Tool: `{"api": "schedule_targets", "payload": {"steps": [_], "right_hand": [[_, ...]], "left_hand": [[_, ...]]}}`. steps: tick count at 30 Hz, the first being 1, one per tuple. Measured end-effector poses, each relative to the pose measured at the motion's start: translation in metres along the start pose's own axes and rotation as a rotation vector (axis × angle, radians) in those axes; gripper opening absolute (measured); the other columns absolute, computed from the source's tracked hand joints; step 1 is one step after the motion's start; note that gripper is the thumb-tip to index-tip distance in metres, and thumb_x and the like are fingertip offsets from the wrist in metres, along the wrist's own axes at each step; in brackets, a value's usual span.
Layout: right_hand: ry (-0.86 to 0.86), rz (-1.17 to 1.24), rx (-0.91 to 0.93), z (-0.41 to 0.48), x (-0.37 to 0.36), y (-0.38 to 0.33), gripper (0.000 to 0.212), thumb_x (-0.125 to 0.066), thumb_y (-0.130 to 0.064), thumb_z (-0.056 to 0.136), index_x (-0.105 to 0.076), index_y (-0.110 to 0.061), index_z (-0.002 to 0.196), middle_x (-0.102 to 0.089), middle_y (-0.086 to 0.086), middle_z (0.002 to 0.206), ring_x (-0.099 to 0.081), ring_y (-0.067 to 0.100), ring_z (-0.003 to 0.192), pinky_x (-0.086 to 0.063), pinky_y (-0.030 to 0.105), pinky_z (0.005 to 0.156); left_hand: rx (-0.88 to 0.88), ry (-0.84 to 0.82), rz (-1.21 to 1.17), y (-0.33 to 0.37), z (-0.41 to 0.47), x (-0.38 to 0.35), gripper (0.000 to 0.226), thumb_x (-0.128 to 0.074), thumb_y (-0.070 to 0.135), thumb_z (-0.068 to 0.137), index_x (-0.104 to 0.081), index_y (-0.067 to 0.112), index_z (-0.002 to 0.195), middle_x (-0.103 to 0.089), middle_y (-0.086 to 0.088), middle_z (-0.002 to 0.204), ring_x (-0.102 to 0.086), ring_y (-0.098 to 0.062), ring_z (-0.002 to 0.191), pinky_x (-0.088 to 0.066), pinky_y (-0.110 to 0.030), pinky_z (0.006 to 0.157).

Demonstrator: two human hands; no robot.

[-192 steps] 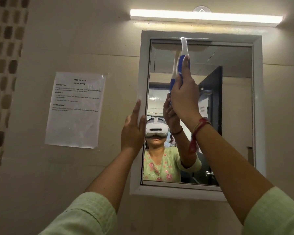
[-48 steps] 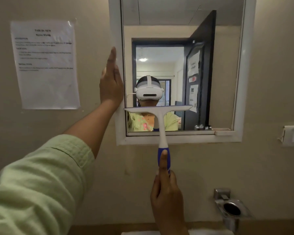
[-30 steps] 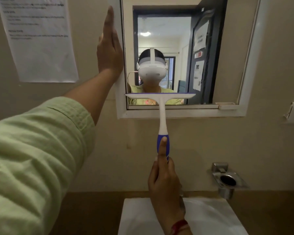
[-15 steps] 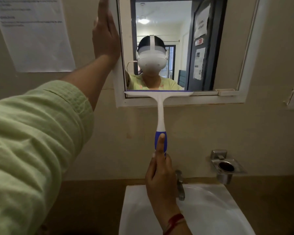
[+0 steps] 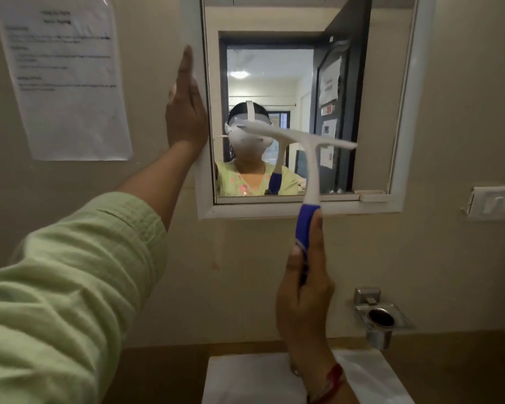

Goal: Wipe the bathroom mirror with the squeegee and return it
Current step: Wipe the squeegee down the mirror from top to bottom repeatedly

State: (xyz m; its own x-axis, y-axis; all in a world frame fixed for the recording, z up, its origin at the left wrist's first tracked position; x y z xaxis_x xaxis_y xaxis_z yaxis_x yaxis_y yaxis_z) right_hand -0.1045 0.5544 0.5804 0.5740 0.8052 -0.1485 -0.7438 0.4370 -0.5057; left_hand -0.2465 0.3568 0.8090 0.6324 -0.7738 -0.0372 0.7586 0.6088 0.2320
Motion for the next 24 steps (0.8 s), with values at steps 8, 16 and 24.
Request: {"api": "schedule_targets", "payload": {"steps": [8,16,24], "right_hand": [[-0.009,0.018,0.212,0.098,-0.006,-0.029,0.050,-0.037,-0.013,0.100,-0.021,-0.022,0.147,-0.045,-0.053,0.102,-0.049,-0.016,0.068,-0.041,-0.001,0.060],[0.011,0.044,0.295,0.175,-0.023,-0.048,0.048,-0.036,-0.019,0.100,-0.019,-0.036,0.142,-0.056,-0.037,0.085,-0.052,-0.009,0.060,-0.041,0.001,0.052],[0.026,-0.009,0.330,0.245,-0.042,-0.065,0.049,-0.034,-0.028,0.101,-0.016,-0.043,0.144,-0.056,-0.008,0.070,-0.055,0.008,0.053,-0.054,0.028,0.051]], "left_hand": [[0.009,0.002,-0.014,-0.003,0.000,0.001,0.043,-0.027,0.019,0.101,-0.027,0.022,0.144,-0.042,-0.007,0.143,-0.052,-0.006,0.098,-0.026,-0.002,0.080],[0.010,0.004,0.003,-0.010,-0.001,-0.001,0.045,-0.029,0.021,0.101,-0.022,0.033,0.144,-0.052,-0.015,0.129,-0.056,-0.022,0.080,-0.039,-0.024,0.071],[-0.006,0.020,0.002,-0.009,0.001,-0.001,0.046,-0.031,0.021,0.100,-0.023,0.037,0.142,-0.054,-0.017,0.126,-0.058,-0.033,0.095,-0.039,-0.029,0.076]]}}
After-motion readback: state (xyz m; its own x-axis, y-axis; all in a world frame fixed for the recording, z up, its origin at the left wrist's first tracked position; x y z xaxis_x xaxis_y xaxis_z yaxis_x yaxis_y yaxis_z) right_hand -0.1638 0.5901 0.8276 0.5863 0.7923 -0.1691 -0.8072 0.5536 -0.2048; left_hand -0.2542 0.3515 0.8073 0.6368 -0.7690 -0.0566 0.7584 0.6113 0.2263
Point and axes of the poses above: each hand's wrist, its own z-axis towards the middle knuckle, its own x-axis out of the back of the hand, y = z × x, the point moved 10 cm from there along z, towards the middle knuckle
